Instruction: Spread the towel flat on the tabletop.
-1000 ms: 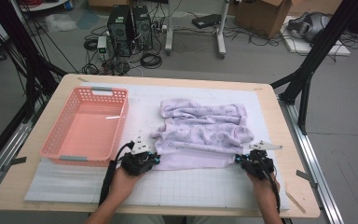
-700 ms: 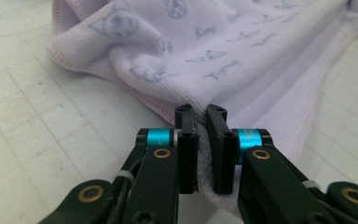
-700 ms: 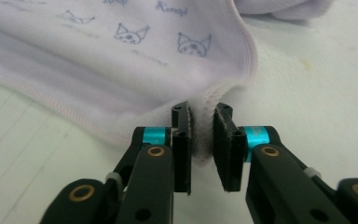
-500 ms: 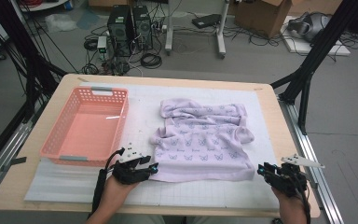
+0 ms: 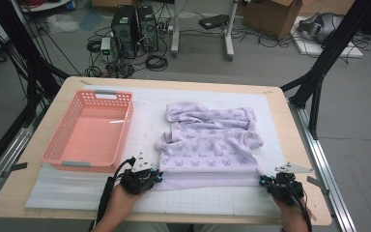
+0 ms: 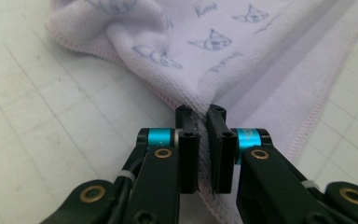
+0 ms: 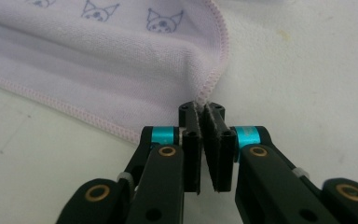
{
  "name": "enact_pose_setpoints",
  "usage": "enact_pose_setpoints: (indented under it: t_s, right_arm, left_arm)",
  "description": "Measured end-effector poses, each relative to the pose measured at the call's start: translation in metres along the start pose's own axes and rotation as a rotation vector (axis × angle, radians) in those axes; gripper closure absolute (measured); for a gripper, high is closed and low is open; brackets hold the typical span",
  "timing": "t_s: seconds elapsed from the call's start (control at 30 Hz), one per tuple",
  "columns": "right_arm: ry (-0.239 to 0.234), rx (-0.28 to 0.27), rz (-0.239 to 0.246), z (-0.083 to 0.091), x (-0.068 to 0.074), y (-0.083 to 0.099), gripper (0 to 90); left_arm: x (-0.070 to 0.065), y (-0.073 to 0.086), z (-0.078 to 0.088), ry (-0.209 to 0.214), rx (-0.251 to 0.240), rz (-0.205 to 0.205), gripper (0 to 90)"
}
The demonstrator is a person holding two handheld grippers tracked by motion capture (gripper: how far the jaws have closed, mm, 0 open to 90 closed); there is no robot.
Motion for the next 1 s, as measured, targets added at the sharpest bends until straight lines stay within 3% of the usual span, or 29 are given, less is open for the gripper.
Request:
enact_pose_setpoints:
  t_s: [0.17,0.23,0.33,0.53,0.6,0.63,0.7,0.77,0.87,1.0]
  right_arm:
    - [-0.006,-0.011,-0.006,0.019,0.005,0.016,86.1]
    - [-0.011,-0.022,0.014,0.030,0.008,0.025,86.1]
    - [-0.016,-0.012,0.019,0.047,0.013,0.039,86.1]
    - [-0.051,0.024,-0.008,0.077,0.014,0.064,85.9]
    - [-0.060,0.035,0.002,0.081,0.014,0.068,83.7]
    - [-0.073,0.045,0.001,0.081,0.014,0.069,78.7]
    - [-0.053,0.017,-0.002,0.080,0.014,0.068,69.5]
    - [-0.066,-0.029,-0.026,0.078,0.013,0.063,61.8]
    - [-0.055,-0.084,-0.037,0.070,0.014,0.053,61.3]
    - [-0.011,-0.083,-0.037,0.049,0.016,0.039,61.3]
  left_arm:
    - [-0.011,0.016,0.014,0.018,-0.044,0.055,84.6]
    - [-0.017,0.022,0.021,0.035,-0.065,0.075,84.5]
    - [-0.031,0.032,0.030,0.055,-0.081,0.087,84.4]
    - [-0.060,0.047,0.041,0.100,-0.067,0.068,84.1]
    - [-0.065,0.051,0.040,0.094,-0.050,0.050,82.5]
    - [-0.066,0.051,0.039,0.081,-0.053,0.033,77.4]
    - [-0.063,0.047,0.040,0.061,-0.082,0.021,61.0]
    - [-0.055,0.043,0.043,0.033,-0.136,0.020,53.9]
    - [-0.041,0.039,0.043,-0.003,-0.176,0.038,50.6]
    - [-0.031,0.035,0.026,0.006,-0.157,0.062,49.7]
Point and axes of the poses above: each handheld gripper's, and its own axes: z roughly backward along the jaws, y roughly out of its underside, x roughly to its left, the point moved 2 cm from there along -z, roughly forward along the jaws, and after that the axes turned 14 degrees about y, right-handed, at the moved point
